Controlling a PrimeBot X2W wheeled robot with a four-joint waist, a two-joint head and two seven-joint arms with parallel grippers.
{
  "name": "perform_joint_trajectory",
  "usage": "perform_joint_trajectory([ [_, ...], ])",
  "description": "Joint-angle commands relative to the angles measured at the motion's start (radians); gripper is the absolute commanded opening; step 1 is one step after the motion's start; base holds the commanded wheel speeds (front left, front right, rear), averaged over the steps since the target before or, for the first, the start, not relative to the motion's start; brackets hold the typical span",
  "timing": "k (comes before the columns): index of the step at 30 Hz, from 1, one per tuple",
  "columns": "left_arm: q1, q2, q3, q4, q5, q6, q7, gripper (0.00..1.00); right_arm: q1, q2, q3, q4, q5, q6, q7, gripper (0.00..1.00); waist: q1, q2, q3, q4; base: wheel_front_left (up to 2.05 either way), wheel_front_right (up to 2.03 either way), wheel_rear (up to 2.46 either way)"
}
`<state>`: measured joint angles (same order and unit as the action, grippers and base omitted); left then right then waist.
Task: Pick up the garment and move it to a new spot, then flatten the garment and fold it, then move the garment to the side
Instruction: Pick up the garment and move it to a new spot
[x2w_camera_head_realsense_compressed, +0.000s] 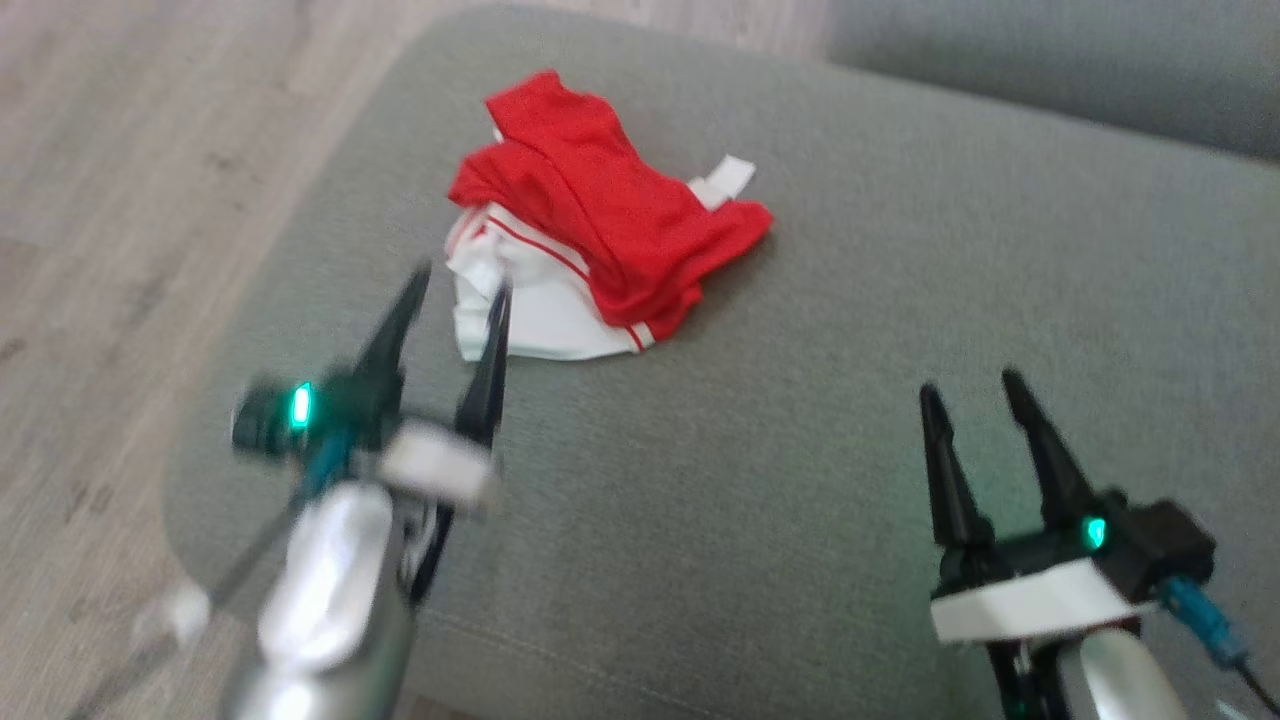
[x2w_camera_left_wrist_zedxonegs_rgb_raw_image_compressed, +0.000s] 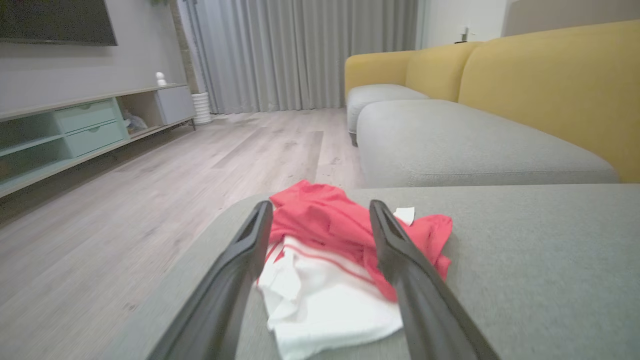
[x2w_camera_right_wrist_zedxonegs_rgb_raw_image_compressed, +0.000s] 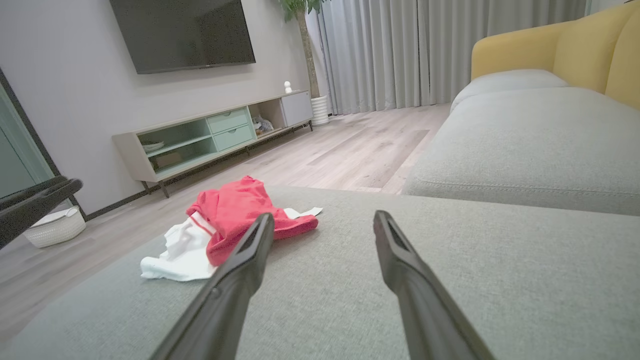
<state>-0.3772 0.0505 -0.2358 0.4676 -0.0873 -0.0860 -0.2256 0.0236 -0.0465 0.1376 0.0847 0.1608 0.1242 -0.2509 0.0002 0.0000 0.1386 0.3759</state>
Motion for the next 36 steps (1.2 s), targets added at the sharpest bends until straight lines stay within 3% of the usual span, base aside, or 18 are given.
perform_joint_trajectory([
  [1, -0.088, 0.010, 0.018, -0.008, -0.007, -0.007, 0.014, 1.00, -0.046, -0.004, 0.017, -0.041, -0.015, 0.007, -0.011, 1.00, -0.0002, 0.0000, 0.062, -0.040, 0.00, 0.00, 0.00],
  [11, -0.380, 0.010, -0.120, 0.265, -0.172, -0.044, 0.261, 1.00, -0.119, -0.004, 0.031, -0.093, -0.049, 0.007, -0.011, 1.00, -0.0002, 0.0000, 0.197, -0.138, 0.00, 0.00, 0.00],
  [15, -0.427, 0.034, -0.166, 0.335, -0.252, -0.044, 0.285, 1.00, -0.132, -0.004, 0.042, -0.099, -0.055, 0.007, -0.011, 1.00, -0.0002, 0.0000, 0.224, -0.168, 0.00, 0.00, 0.00],
  [20, -0.465, 0.052, -0.178, 0.429, -0.277, -0.044, 0.275, 1.00, -0.136, -0.004, 0.043, -0.107, -0.054, 0.007, -0.011, 1.00, -0.0002, 0.0000, 0.237, -0.189, 0.00, 0.00, 0.00],
  [21, -0.470, 0.053, -0.181, 0.443, -0.279, -0.044, 0.267, 0.45, -0.136, -0.004, 0.044, -0.107, -0.053, 0.007, -0.011, 1.00, -0.0002, 0.0000, 0.237, -0.191, 0.00, 0.00, 0.00],
  [22, -0.475, 0.054, -0.186, 0.452, -0.279, -0.044, 0.252, 0.00, -0.136, -0.004, 0.044, -0.106, -0.053, 0.007, -0.011, 1.00, -0.0002, 0.0000, 0.236, -0.193, 0.00, 0.00, 0.00],
  [29, -0.499, 0.049, -0.227, 0.473, -0.297, -0.045, 0.128, 0.00, -0.124, -0.004, 0.042, -0.086, -0.046, 0.007, -0.011, 1.00, -0.0002, 0.0000, 0.184, -0.188, 0.00, 0.00, 0.00],
  [36, -0.553, 0.074, -0.233, 0.401, -0.371, -0.045, 0.053, 0.00, -0.110, -0.004, 0.044, -0.061, -0.014, 0.007, -0.011, 1.00, -0.0002, 0.0000, 0.077, -0.195, 0.00, 0.00, 0.00],
])
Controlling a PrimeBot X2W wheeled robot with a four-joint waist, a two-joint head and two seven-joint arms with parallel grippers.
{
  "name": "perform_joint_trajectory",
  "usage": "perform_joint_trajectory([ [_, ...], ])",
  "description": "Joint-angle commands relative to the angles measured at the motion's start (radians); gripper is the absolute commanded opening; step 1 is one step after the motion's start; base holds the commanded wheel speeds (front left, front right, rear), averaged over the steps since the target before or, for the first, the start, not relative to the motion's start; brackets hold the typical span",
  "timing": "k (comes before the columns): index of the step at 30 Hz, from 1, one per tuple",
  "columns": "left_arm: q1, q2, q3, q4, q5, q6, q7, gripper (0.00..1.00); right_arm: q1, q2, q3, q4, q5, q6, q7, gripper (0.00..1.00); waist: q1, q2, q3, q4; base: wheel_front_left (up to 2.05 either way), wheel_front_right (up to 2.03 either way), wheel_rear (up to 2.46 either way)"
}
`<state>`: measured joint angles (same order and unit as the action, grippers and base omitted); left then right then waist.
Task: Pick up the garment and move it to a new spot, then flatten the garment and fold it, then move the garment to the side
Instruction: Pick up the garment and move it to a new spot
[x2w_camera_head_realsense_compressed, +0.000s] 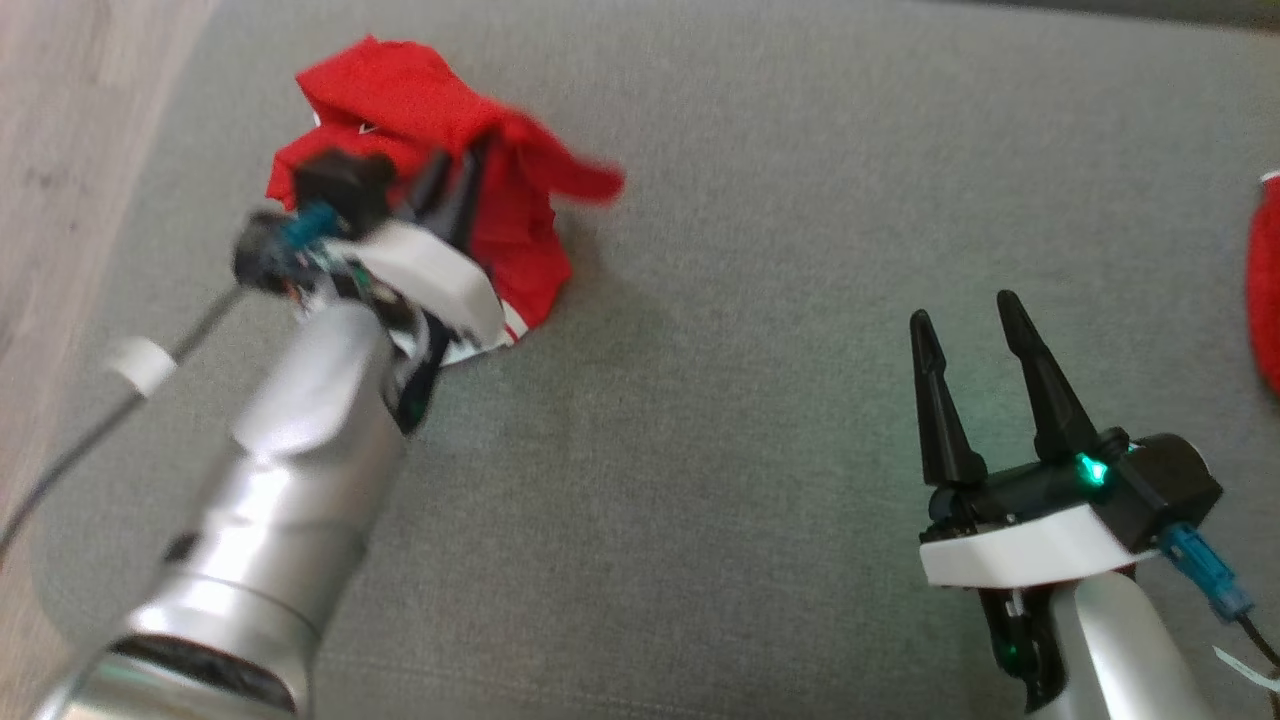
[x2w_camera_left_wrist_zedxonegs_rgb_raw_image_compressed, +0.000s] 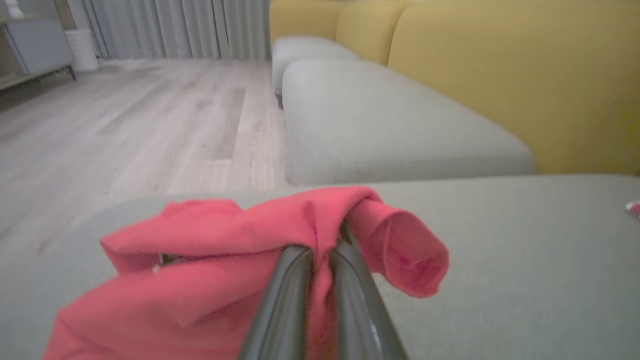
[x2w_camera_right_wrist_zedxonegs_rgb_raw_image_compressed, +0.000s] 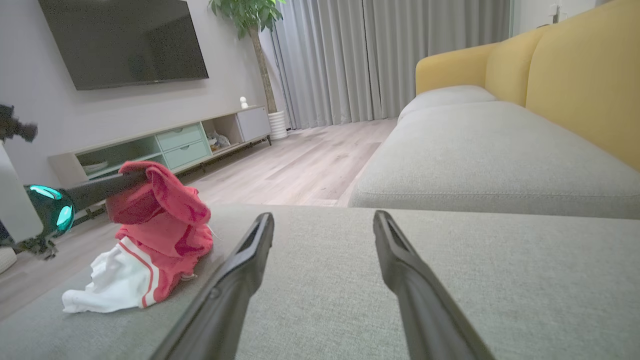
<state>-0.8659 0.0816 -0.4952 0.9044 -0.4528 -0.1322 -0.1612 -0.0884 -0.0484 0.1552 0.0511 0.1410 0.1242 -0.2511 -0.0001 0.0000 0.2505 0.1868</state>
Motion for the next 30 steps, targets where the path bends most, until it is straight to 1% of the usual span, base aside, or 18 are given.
perform_joint_trajectory([
  [1, -0.078, 0.051, 0.032, -0.052, -0.020, 0.002, -0.010, 0.00, 0.004, -0.002, 0.027, -0.027, 0.013, 0.007, -0.011, 1.00, 0.0001, 0.0000, -0.049, -0.010, 0.00, 0.00, 0.00],
  [4, -0.113, 0.078, 0.035, -0.112, -0.057, 0.002, 0.021, 0.00, 0.010, -0.002, 0.027, -0.023, 0.041, 0.007, -0.011, 1.00, 0.0001, 0.0000, -0.087, -0.030, 0.00, 0.00, 0.00],
  [8, -0.127, 0.108, 0.005, -0.217, -0.087, 0.002, 0.089, 0.00, 0.022, -0.002, 0.031, -0.023, 0.076, 0.007, -0.011, 1.00, 0.0001, 0.0000, -0.118, -0.062, 0.00, 0.00, 0.00],
  [12, -0.103, 0.106, -0.022, -0.340, -0.115, 0.002, 0.142, 0.00, 0.026, -0.002, 0.030, -0.029, 0.098, 0.007, -0.011, 1.00, 0.0001, 0.0000, -0.135, -0.101, 0.00, 0.00, 0.00],
  [15, -0.073, 0.086, -0.049, -0.431, -0.120, 0.005, 0.172, 0.00, 0.023, -0.002, 0.027, -0.034, 0.107, 0.007, -0.011, 1.00, 0.0001, 0.0000, -0.139, -0.135, 0.00, 0.00, 0.00],
  [20, -0.027, 0.024, -0.109, -0.554, -0.125, 0.028, 0.211, 0.00, 0.018, -0.002, 0.011, -0.043, 0.116, 0.007, -0.011, 1.00, 0.0001, 0.0000, -0.134, -0.197, 0.00, 0.00, 0.00],
  [23, -0.005, -0.007, -0.162, -0.595, -0.117, 0.051, 0.217, 0.00, 0.012, -0.002, 0.009, -0.048, 0.121, 0.007, -0.011, 1.00, 0.0001, 0.0000, -0.123, -0.239, 0.00, 0.00, 0.00],
  [26, 0.017, -0.024, -0.233, -0.604, -0.112, 0.074, 0.213, 0.00, 0.003, -0.002, 0.016, -0.052, 0.125, 0.007, -0.011, 1.00, 0.0001, 0.0000, -0.106, -0.286, 0.00, 0.00, 0.00],
  [27, 0.026, -0.027, -0.256, -0.599, -0.118, 0.082, 0.212, 0.09, 0.000, -0.002, 0.019, -0.052, 0.127, 0.007, -0.011, 1.00, 0.0001, 0.0000, -0.099, -0.301, 0.00, 0.00, 0.00],
  [28, 0.034, -0.029, -0.279, -0.591, -0.125, 0.091, 0.211, 1.00, -0.003, -0.002, 0.022, -0.053, 0.129, 0.007, -0.011, 1.00, 0.0001, 0.0000, -0.092, -0.314, 0.00, 0.00, 0.00],
  [30, 0.040, -0.030, -0.340, -0.579, -0.135, 0.100, 0.209, 1.00, -0.010, -0.002, 0.030, -0.054, 0.134, 0.007, -0.011, 1.00, 0.0001, 0.0000, -0.078, -0.339, 0.00, 0.00, 0.00],
])
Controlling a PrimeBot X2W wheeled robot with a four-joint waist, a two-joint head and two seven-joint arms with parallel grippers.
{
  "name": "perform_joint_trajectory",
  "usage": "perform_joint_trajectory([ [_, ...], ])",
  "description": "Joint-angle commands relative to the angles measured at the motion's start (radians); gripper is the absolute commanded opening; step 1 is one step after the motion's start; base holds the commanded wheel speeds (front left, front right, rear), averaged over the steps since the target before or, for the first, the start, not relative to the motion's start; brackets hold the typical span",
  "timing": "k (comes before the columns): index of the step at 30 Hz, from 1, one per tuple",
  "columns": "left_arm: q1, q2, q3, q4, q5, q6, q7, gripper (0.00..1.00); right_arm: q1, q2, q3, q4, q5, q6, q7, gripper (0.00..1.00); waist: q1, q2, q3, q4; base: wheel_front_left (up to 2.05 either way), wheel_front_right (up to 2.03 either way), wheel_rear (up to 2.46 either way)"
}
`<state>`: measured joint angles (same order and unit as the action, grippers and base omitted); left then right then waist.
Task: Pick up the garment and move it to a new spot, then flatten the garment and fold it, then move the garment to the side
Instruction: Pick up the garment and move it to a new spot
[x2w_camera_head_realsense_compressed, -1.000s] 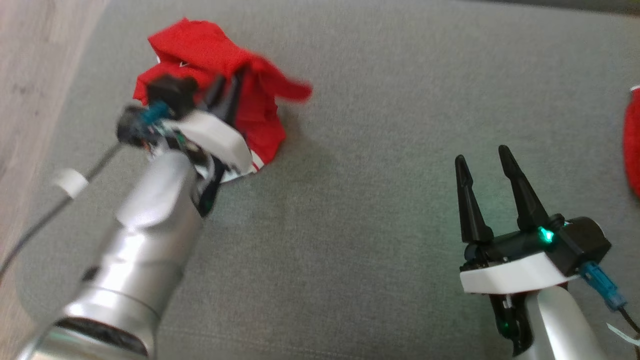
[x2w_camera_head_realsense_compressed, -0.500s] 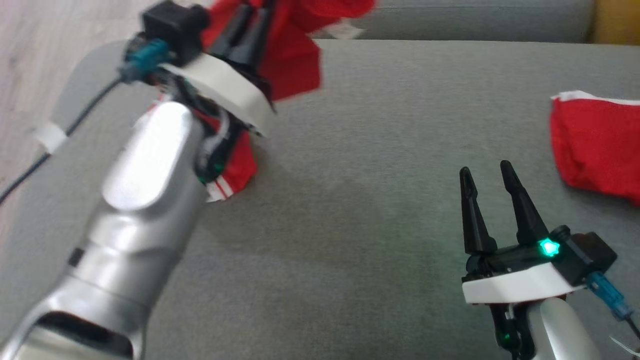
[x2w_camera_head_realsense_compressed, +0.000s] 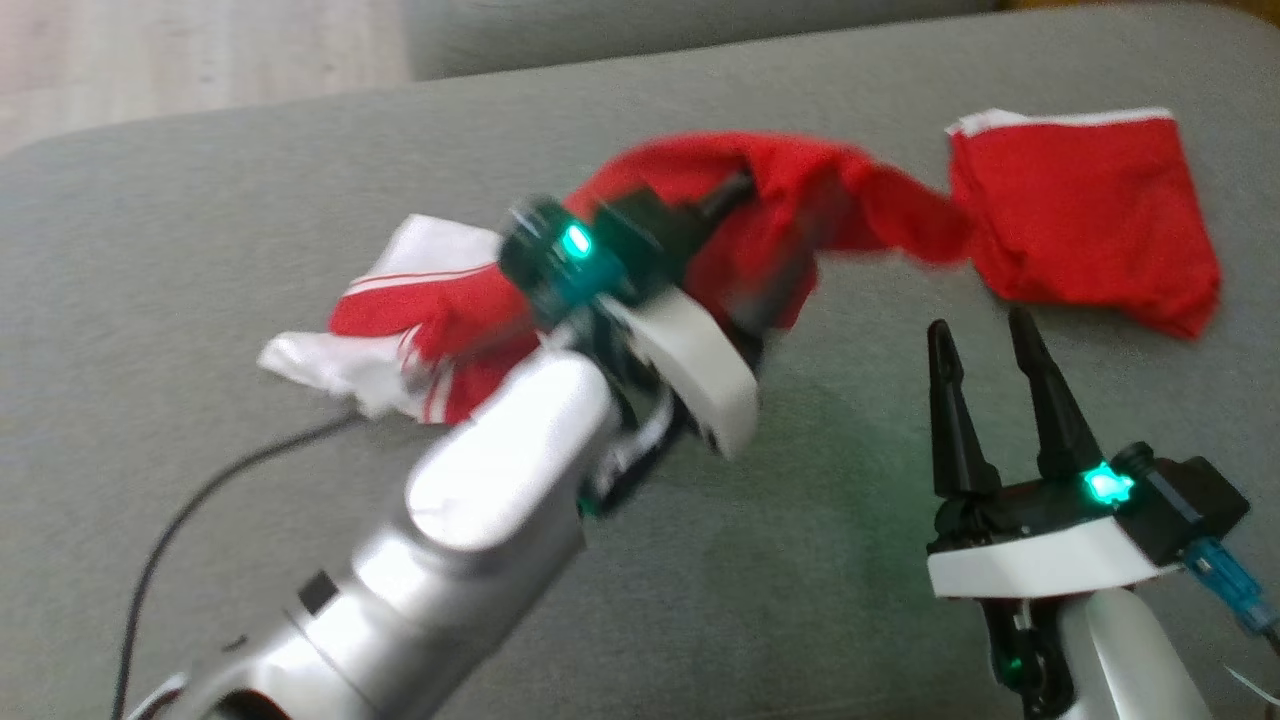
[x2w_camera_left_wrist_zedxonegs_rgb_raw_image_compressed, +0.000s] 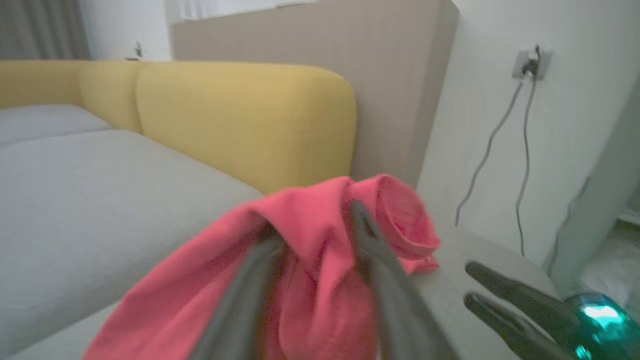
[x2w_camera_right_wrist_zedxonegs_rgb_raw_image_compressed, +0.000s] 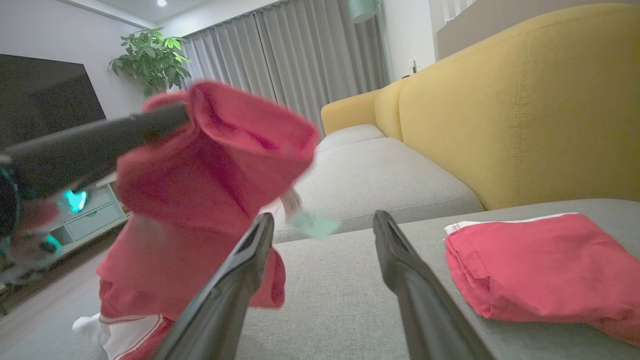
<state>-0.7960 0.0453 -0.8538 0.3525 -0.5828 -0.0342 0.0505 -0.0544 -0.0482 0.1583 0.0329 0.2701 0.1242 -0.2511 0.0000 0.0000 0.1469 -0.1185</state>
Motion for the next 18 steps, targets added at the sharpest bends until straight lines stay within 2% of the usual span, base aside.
perform_joint_trajectory([
  [1, -0.028, 0.006, -0.010, -0.020, -0.013, 0.006, -0.005, 1.00, -0.047, -0.002, 0.030, -0.037, 0.006, 0.007, -0.011, 1.00, 0.0000, 0.0000, 0.031, -0.042, 0.00, 0.00, 0.00],
  [6, -0.032, 0.005, -0.101, 0.019, -0.044, 0.029, -0.034, 1.00, -0.049, -0.002, 0.020, -0.042, 0.009, 0.007, -0.011, 1.00, 0.0000, 0.0000, 0.049, -0.046, 0.00, 0.00, 0.00],
  [12, -0.070, 0.007, -0.095, 0.097, -0.032, 0.065, -0.120, 1.00, -0.046, -0.002, 0.006, -0.039, -0.003, 0.007, -0.011, 1.00, 0.0000, 0.0000, 0.034, 0.018, 0.00, 0.00, 0.00],
  [18, -0.085, 0.089, -0.042, 0.172, 0.014, 0.118, -0.246, 1.00, -0.035, -0.002, -0.016, -0.034, -0.032, 0.007, -0.011, 1.00, 0.0000, 0.0000, -0.005, 0.120, 0.00, 0.00, 0.00],
])
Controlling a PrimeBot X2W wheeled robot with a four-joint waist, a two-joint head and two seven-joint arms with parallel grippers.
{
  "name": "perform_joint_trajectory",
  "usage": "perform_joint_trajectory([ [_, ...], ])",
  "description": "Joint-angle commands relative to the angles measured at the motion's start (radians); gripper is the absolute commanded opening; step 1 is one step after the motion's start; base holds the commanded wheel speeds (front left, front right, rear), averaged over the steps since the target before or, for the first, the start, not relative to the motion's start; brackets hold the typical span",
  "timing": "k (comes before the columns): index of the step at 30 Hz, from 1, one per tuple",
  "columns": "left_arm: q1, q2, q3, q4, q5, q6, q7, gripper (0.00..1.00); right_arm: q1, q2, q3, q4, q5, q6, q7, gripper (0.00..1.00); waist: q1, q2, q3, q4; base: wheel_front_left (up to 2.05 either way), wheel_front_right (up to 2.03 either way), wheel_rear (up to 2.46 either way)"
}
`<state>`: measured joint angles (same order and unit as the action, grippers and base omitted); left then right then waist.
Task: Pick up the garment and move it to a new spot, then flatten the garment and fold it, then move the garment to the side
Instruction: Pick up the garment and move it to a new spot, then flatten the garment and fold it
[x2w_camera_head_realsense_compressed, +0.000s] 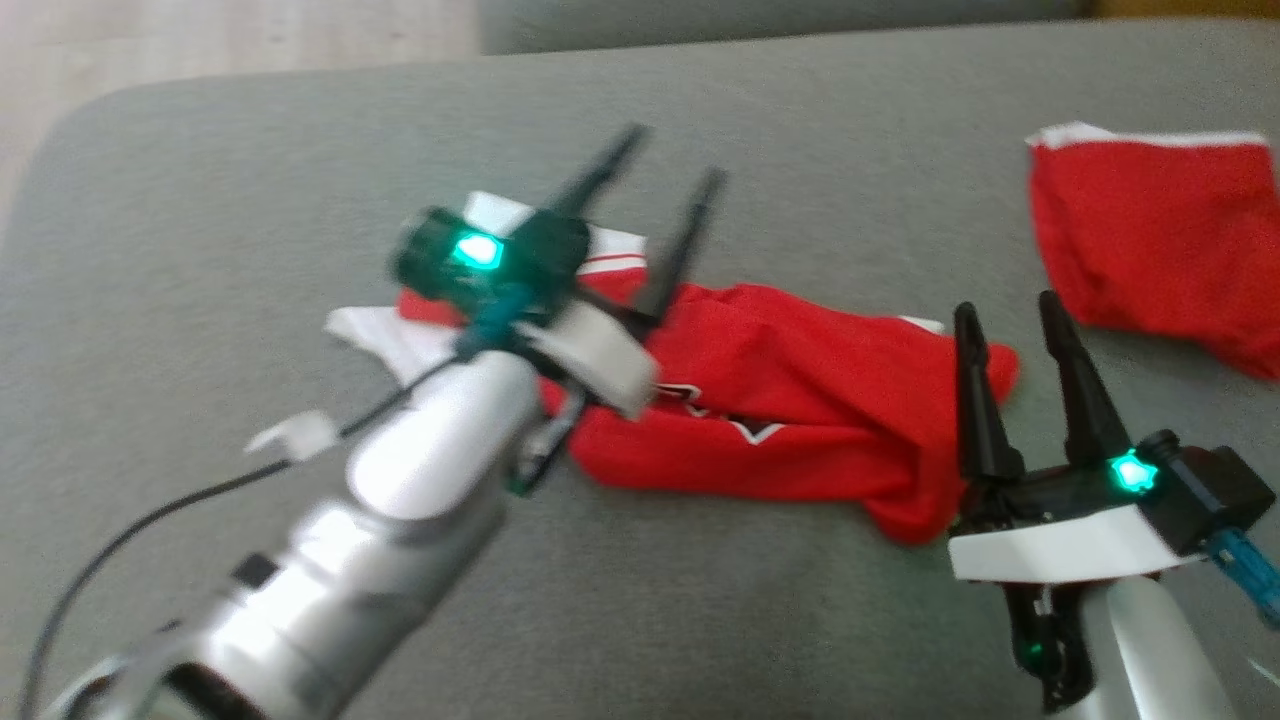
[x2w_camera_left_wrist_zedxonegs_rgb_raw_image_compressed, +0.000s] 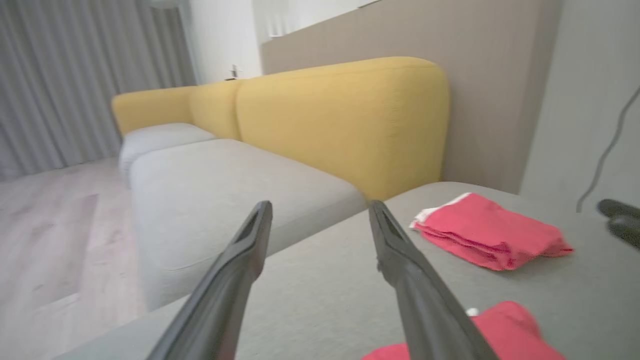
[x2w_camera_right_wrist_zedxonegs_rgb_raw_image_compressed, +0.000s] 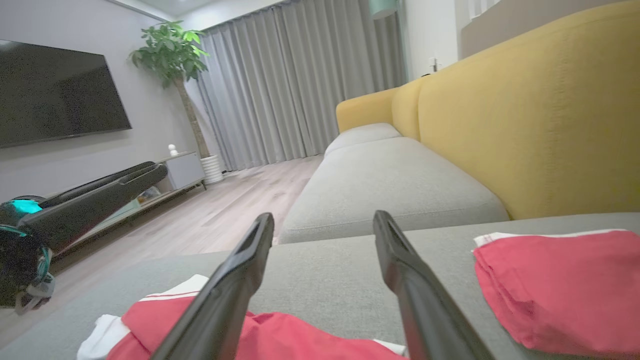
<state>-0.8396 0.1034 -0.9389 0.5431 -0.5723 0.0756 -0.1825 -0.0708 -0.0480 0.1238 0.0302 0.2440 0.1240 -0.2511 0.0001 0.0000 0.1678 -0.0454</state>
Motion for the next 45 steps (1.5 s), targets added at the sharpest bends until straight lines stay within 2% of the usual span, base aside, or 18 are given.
perform_joint_trajectory([
  [1, -0.034, 0.048, 0.054, -0.014, 0.004, 0.014, -0.028, 1.00, -0.015, -0.002, 0.010, -0.031, -0.011, 0.007, -0.011, 1.00, -0.0001, 0.0000, -0.033, 0.067, 0.00, 0.00, 0.00],
  [10, 0.139, 0.218, 0.138, -0.078, 0.049, 0.086, -0.078, 1.00, 0.019, -0.002, -0.032, -0.019, -0.061, 0.007, -0.011, 1.00, -0.0001, 0.0000, -0.081, 0.196, 0.00, 0.00, 0.00],
  [15, 0.339, 0.256, 0.210, -0.219, 0.105, 0.174, -0.079, 1.00, 0.042, -0.002, -0.045, -0.007, -0.067, 0.007, -0.011, 1.00, -0.0001, 0.0000, -0.099, 0.230, 0.00, 0.00, 0.00],
  [19, 0.504, 0.238, 0.278, -0.314, 0.122, 0.218, -0.079, 1.00, 0.065, -0.002, -0.042, 0.007, -0.058, 0.007, -0.011, 1.00, -0.0001, 0.0000, -0.107, 0.244, 0.00, 0.00, 0.00],
  [25, 0.611, 0.207, 0.337, -0.355, 0.180, 0.190, -0.079, 1.00, 0.084, -0.002, -0.029, 0.022, -0.066, 0.007, -0.011, 1.00, -0.0001, 0.0000, -0.109, 0.258, 0.00, 0.00, 0.00],
  [34, 0.601, 0.159, 0.402, -0.365, 0.242, 0.129, -0.079, 1.00, -0.009, -0.002, -0.044, 0.087, -0.100, 0.007, 0.000, 1.00, -0.0001, 0.0000, -0.063, 0.279, 0.00, 0.00, 0.00],
  [36, 0.591, 0.143, 0.409, -0.358, 0.254, 0.112, -0.079, 1.00, -0.076, -0.002, -0.043, 0.122, -0.108, 0.007, 0.049, 1.00, -0.0001, 0.0000, -0.038, 0.291, 0.00, 0.00, 0.00],
  [37, 0.581, 0.125, 0.419, -0.348, 0.260, 0.097, -0.079, 1.00, -0.157, -0.002, -0.044, 0.156, -0.118, 0.007, 0.107, 1.00, -0.0001, 0.0000, -0.009, 0.304, 0.00, 0.00, 0.00],
  [45, 0.546, 0.050, 0.449, -0.318, 0.303, 0.034, -0.079, 1.00, -0.471, -0.011, -0.018, 0.406, -0.078, 0.007, 0.399, 1.00, -0.0001, 0.0000, 0.087, 0.378, 0.00, 0.00, 0.00],
])
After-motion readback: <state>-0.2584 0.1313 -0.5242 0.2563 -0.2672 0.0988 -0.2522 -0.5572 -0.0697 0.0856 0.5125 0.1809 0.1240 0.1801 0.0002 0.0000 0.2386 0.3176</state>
